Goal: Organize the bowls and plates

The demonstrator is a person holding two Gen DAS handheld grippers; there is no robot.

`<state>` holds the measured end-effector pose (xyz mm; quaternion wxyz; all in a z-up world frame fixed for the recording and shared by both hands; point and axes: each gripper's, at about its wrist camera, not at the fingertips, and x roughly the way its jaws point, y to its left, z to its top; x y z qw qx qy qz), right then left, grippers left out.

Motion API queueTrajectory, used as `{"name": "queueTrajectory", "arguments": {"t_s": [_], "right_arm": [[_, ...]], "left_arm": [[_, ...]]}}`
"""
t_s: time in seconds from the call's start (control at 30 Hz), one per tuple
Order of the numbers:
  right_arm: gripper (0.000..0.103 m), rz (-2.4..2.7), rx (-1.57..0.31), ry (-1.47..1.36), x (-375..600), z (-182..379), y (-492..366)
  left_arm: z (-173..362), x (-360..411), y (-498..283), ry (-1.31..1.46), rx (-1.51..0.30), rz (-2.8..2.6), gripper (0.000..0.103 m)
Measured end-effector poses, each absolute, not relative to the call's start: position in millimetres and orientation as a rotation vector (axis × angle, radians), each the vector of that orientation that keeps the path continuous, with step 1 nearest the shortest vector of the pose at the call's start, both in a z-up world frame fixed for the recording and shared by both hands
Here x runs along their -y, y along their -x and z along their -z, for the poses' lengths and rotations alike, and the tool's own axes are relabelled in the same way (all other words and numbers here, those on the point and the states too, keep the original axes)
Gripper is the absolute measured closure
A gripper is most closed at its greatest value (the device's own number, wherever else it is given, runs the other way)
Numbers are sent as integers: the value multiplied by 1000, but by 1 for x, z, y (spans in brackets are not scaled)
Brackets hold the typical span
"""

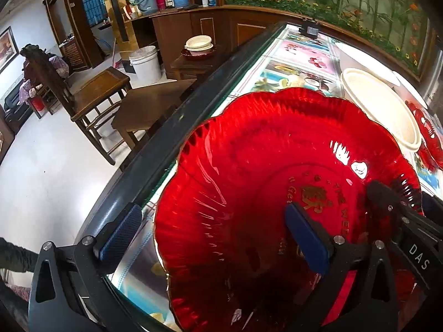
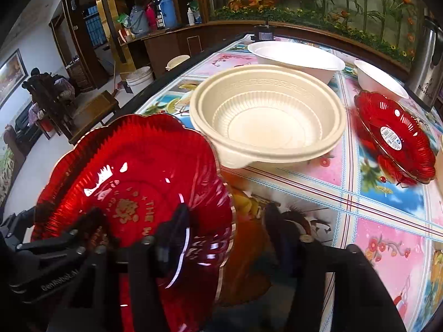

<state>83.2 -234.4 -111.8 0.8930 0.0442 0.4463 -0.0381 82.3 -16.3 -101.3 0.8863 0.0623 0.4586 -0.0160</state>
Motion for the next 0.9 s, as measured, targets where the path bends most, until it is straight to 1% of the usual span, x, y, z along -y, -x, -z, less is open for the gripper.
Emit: {"name": "queueTrajectory", "arguments": {"t_s": [0.03, 0.1, 0.13, 0.2, 0.27, 0.3, 0.33, 0.37, 0.4, 0.43, 0.5, 0.53, 0.57, 0.63, 0.8, 0.83, 0.87, 0.9], "right_arm": [[62, 74, -924, -99, 233, 111, -82], [75, 60, -918, -124, 232, 111, -81], [78, 53, -917, -135, 231, 111, -80], [78, 61, -914, -140, 229, 111, -79], [80, 58, -914, -169, 233, 111, -77], [82, 56, -916, -187, 234, 111, -75], [83, 52, -918, -204, 235, 111, -74], [86, 44, -921, -222, 236, 110, -71], [88, 37, -925, -233, 235, 110, -69], [89, 28, -927, -241, 233, 110, -65], [89, 29, -931, -243, 229, 110, -57], [89, 28, -932, -246, 228, 109, -55], [90, 24, -931, -254, 228, 108, -52], [91, 4, -928, -270, 225, 105, -48], [92, -68, -921, -245, 200, 98, -36], [92, -84, -928, -247, 195, 99, -35], [92, -99, -945, -248, 191, 105, -36], [89, -111, -956, -251, 190, 107, -35]], "left_arm": [[102, 16, -83, -124, -958, 39, 0], [102, 17, -84, -118, -962, 42, 0], [102, 17, -84, -117, -961, 47, 0], [103, 16, -84, -110, -965, 61, 1], [102, 14, -83, -82, -966, 93, 9], [102, 14, -82, -74, -962, 103, 12], [101, 14, -80, -76, -954, 105, 21], [100, 14, -78, -83, -947, 108, 34], [98, 15, -75, -91, -944, 118, 40], [97, 15, -73, -102, -947, 110, 41], [96, 9, -68, -95, -946, 107, 50], [95, 2, -66, -94, -943, 98, 64], [93, -5, -64, -82, -948, 85, 74], [88, -21, -61, -32, -967, 81, 78], [79, -40, -43, -73, -946, 26, 78], [82, -44, -41, -76, -964, 14, 77], [86, -45, -41, -80, -983, 3, 71], [88, -46, -41, -77, -987, -7, 70]]}}
